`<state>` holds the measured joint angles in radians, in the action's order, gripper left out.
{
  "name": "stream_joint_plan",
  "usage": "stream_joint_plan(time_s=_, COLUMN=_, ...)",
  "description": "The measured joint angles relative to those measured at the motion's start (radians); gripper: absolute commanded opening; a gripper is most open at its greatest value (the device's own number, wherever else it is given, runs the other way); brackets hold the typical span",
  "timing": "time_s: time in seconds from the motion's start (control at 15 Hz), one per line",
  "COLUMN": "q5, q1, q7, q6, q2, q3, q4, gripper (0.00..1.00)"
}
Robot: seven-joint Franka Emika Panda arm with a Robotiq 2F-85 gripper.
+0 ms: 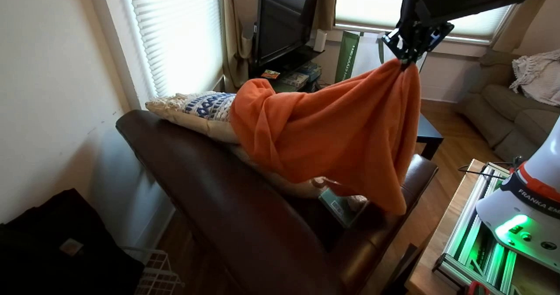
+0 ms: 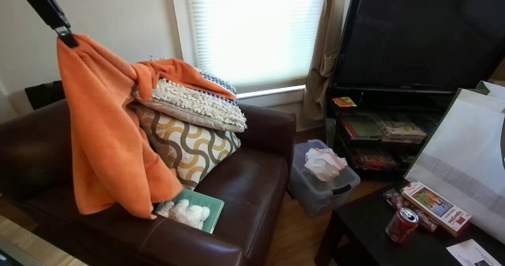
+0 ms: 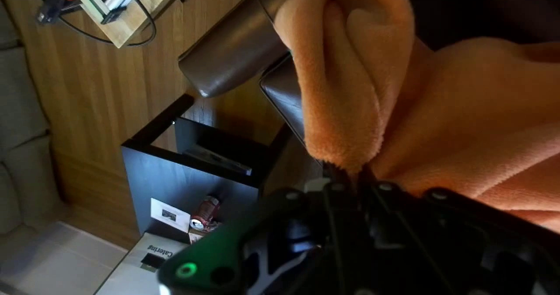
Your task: Pick up the orange blanket and place it on the seat of the couch
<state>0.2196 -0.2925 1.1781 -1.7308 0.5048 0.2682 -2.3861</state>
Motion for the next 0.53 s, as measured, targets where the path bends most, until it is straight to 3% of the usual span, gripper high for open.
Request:
stream_joint_plan(time_s=0.07, q5=-0.001, q1=0.001, q7=0.001, q6=0.0, q2=0.01, q3=0.001, q4=-0.008, gripper=0.02)
stream_joint_plan(time_s=0.27, q5=-0.001, q1=0.018, q7=0.001, q6=0.008, q2=0.01, q3=0.007, q4=-0.01, gripper=0.02)
stream_joint_plan(time_s=0.53, q5=0.005, q1=0.135, q7=-0.036, q6=0.117, q2=0.008, q3=-0.049, q4=-0.068, gripper=0.02)
